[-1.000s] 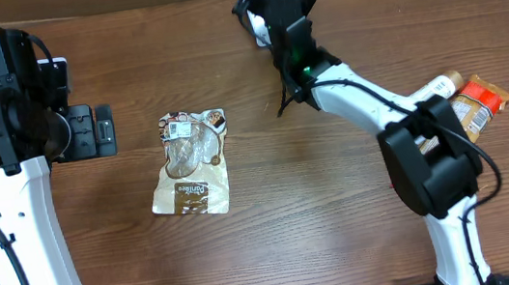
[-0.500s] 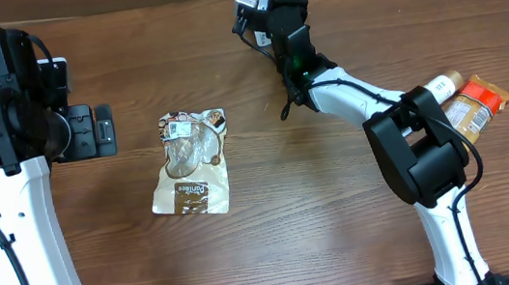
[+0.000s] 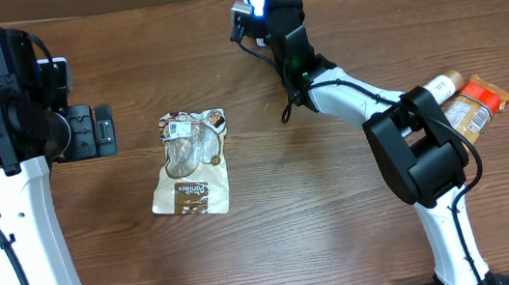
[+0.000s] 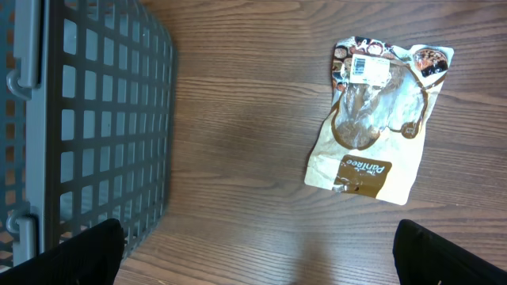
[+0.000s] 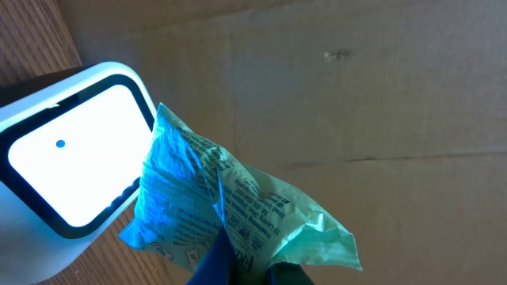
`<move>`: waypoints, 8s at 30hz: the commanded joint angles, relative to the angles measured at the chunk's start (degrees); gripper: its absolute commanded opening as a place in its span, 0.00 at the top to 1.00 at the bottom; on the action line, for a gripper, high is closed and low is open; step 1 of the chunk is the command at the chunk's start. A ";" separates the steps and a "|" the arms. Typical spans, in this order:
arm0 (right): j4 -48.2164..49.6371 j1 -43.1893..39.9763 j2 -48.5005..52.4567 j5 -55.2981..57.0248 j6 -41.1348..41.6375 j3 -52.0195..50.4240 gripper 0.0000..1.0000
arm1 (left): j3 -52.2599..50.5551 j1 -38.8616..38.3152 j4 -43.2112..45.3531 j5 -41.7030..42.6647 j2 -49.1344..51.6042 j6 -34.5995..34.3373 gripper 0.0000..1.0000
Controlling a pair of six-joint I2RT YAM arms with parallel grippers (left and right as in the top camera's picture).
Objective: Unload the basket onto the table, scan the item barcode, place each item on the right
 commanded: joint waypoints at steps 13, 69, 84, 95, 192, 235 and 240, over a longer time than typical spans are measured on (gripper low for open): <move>0.63 0.74 -3.08 3.72 4.15 1.11 0.96 | 0.24 0.24 0.07 0.26 0.31 1.09 0.00; -87.30 -30.16 -22.45 -12.87 93.61 1.36 0.49 | 0.24 0.24 0.09 0.24 0.31 1.09 0.00; -88.08 -15.74 -18.84 -58.82 93.57 7.19 0.32 | 0.24 0.24 0.07 0.24 0.31 1.09 0.00; -70.82 0.55 -12.13 -58.82 101.48 -0.61 0.32 | 0.24 0.24 0.07 0.24 0.31 1.09 0.01; -61.90 -6.54 -11.85 -61.24 88.74 -16.72 0.57 | 0.24 0.24 0.09 0.24 0.31 1.09 0.00; -54.90 1.68 -7.82 -54.47 100.67 -15.34 0.96 | 0.24 0.24 0.09 0.24 0.31 1.09 0.00; -68.11 2.80 -16.81 -40.46 97.79 -11.67 0.96 | 0.24 0.24 0.09 0.24 0.31 1.09 0.00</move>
